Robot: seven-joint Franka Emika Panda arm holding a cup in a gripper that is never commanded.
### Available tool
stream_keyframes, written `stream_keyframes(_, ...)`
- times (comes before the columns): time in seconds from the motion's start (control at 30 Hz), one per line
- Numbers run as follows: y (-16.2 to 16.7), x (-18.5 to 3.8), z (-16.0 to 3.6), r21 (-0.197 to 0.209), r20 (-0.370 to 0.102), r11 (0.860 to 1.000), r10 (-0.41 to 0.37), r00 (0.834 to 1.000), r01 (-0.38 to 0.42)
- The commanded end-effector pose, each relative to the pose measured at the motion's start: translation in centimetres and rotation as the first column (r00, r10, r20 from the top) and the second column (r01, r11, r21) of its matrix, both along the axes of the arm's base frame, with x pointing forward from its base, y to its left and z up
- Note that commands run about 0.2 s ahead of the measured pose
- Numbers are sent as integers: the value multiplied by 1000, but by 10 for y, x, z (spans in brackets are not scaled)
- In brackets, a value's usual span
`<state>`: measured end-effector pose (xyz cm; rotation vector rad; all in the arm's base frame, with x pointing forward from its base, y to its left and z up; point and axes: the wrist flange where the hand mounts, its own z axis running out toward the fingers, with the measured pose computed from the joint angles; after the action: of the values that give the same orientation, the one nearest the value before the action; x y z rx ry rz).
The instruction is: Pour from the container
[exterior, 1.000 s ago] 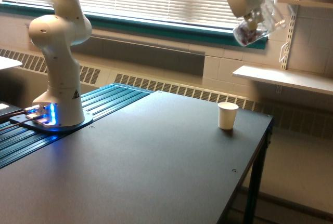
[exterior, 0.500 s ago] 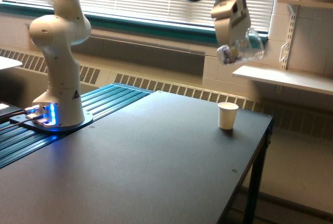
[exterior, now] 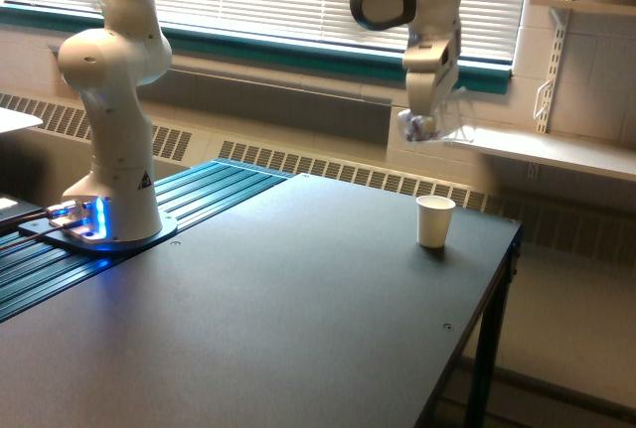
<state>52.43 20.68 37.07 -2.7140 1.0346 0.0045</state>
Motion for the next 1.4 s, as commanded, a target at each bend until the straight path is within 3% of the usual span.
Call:
stream_keyframes(0.03,26,-21,-33,1,-79,997,81,994,-81)
stream_keyframes(0.27,41,-26,-50,-1,-114,992,123,986,-124)
stream_keyframes(0.73,31,-36,-84,1,-209,997,72,975,-73)
stream_keyframes(0.83,31,-35,-86,2,-210,997,71,975,-72)
stream_keyframes(0.9,30,-40,-97,-1,-252,998,53,966,-55)
stream_keyframes(0.97,27,-41,-101,6,-264,999,38,964,-37)
stream_keyframes(1.23,29,-52,-100,-11,-294,1000,2,956,-6)
stream_keyframes(1.4,34,-56,-101,4,-310,1000,16,950,-15)
